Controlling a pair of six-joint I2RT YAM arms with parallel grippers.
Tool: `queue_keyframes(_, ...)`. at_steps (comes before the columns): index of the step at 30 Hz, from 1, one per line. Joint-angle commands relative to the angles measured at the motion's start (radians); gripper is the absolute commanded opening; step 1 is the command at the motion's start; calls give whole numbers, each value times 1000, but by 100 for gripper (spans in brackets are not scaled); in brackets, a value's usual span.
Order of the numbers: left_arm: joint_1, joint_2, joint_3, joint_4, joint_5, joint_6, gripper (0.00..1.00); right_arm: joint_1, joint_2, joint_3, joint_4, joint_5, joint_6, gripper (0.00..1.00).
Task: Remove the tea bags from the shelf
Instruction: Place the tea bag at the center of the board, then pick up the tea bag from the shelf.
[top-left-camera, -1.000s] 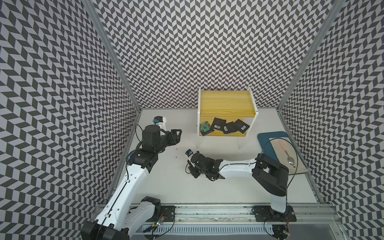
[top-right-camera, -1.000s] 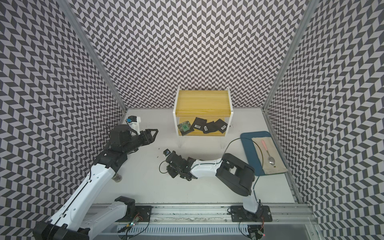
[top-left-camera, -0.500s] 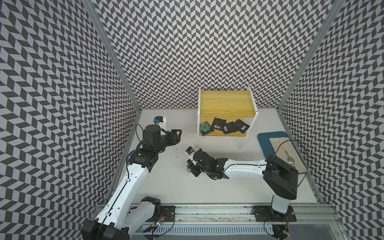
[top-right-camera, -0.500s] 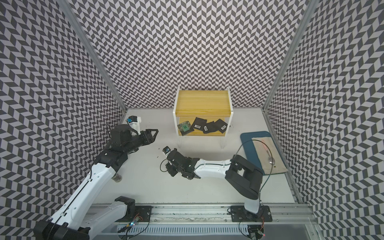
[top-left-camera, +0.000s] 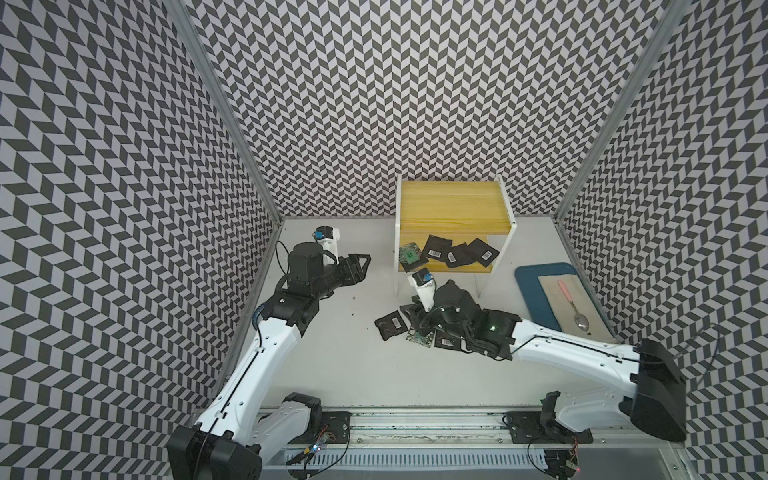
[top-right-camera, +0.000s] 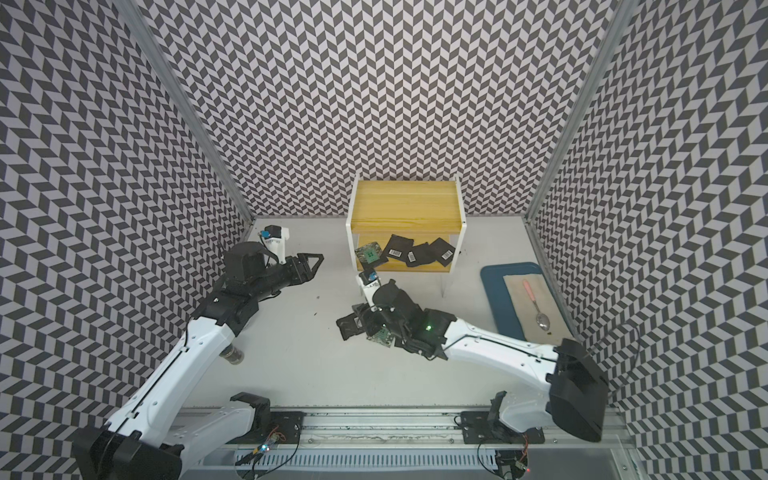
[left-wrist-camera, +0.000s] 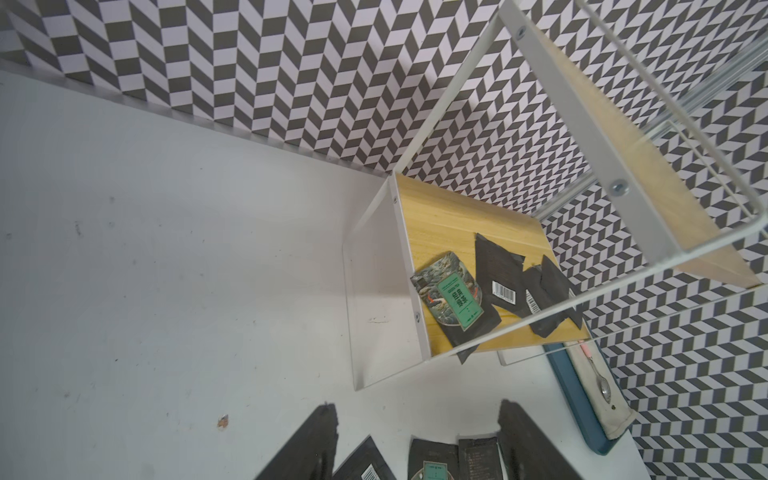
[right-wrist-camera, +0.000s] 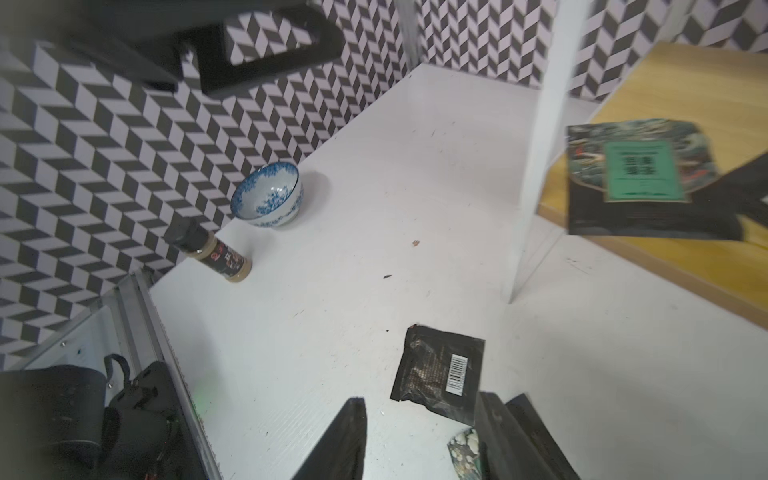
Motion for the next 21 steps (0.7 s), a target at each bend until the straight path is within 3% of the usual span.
queue_keyframes(1, -21, 11, 63, 69, 58, -13, 65, -50, -130, -59, 7, 27, 43, 48)
queue_keyframes(12, -99, 79, 184, 109, 42, -11, 67, -320, -420, -169, -106, -101, 126, 49)
queue_keyframes(17, -110, 121, 252, 94, 17, 4, 70, -414, -587, -194, -152, -13, 170, 49)
queue_keyframes(21, -118, 184, 307, 81, 15, 15, 70, -557, -588, -163, -192, -74, 187, 50)
